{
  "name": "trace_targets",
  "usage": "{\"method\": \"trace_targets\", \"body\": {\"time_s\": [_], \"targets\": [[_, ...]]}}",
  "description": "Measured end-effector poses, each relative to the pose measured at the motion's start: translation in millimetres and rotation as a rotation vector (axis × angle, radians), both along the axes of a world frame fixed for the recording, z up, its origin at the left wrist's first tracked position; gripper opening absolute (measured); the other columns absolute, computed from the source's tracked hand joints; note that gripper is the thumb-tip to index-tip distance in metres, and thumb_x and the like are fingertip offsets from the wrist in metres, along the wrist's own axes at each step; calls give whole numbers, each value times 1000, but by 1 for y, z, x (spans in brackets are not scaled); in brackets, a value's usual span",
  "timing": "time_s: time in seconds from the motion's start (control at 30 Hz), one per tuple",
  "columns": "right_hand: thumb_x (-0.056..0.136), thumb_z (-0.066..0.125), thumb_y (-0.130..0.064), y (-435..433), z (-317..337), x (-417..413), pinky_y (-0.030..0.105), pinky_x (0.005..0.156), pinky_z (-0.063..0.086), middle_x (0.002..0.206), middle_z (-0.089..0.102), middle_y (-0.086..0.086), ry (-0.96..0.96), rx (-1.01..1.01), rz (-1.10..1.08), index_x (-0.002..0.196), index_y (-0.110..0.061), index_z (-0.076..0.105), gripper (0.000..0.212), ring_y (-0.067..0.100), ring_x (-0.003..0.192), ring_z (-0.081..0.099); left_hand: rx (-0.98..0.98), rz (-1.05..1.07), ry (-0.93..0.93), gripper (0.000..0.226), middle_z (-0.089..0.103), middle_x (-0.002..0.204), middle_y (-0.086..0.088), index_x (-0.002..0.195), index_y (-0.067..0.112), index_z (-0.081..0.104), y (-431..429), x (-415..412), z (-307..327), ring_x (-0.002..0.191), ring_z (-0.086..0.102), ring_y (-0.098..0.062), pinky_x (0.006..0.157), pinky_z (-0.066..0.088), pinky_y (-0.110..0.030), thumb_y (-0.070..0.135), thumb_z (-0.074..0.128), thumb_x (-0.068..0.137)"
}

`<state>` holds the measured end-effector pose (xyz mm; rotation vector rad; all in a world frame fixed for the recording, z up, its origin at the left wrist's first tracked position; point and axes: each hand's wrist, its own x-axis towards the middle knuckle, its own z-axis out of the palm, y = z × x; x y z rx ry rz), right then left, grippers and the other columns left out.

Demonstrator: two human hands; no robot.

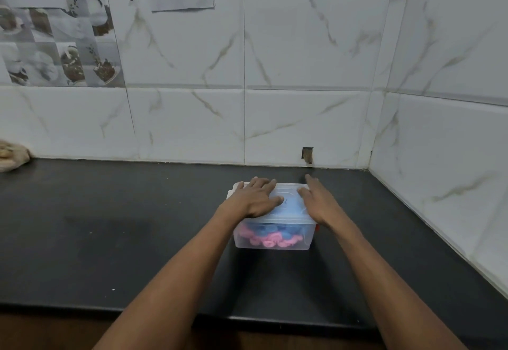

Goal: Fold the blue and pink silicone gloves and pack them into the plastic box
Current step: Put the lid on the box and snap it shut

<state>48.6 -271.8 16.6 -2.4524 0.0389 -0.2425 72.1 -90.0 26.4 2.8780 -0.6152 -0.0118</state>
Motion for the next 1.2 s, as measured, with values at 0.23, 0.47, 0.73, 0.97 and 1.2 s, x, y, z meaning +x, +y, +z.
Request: {"method": "trace_targets", "body": {"time_s": [0.23, 0.47, 0.73, 0.97, 1.2], "targets": [[93, 32, -48, 1, -11, -13, 33, 62, 58, 98, 68, 14, 171, 530, -316, 107, -10, 60, 49, 28, 85, 68, -72, 131, -32, 61, 17, 161, 0, 153, 22, 19, -20, 3, -8, 150, 5, -20, 117, 1, -59, 46, 25, 97], [91, 54, -36, 3, -13, -11, 25, 56, 45, 84, 63, 8, -66, 449, -450, 77, -10, 57, 30, 17, 68, 60, -47, 105, -4, 57, 8, 164, 2, 154, 34, 10, -18, 6, -11, 151, -6, -21, 116, -7, -61, 48, 19, 99], [94, 57, -32, 11, -21, -15, 22, 55, 48, 93, 54, 3, -58, 423, -381, 118, -7, 51, 35, 12, 74, 57, -23, 111, 4, 57, 4, 165, 0, 155, 34, 6, -19, 6, -10, 151, -8, -23, 115, -8, -61, 48, 18, 100], [98, 52, -27, 13, -18, -13, 27, 64, 53, 105, 60, 10, -89, 319, -379, 119, -5, 53, 31, 16, 79, 60, -15, 115, 29, 57, 0, 165, 1, 155, 34, 4, -20, 5, -8, 151, -11, -23, 116, -9, -61, 48, 17, 101], [99, 46, -16, 16, -13, -11, 24, 61, 48, 111, 58, 11, -64, 142, -327, 127, -3, 50, 31, 19, 85, 60, -104, 124, -61, 57, 13, 162, -7, 155, 26, 13, -18, -3, -7, 151, -1, -26, 117, -2, -58, 37, 28, 101]]}}
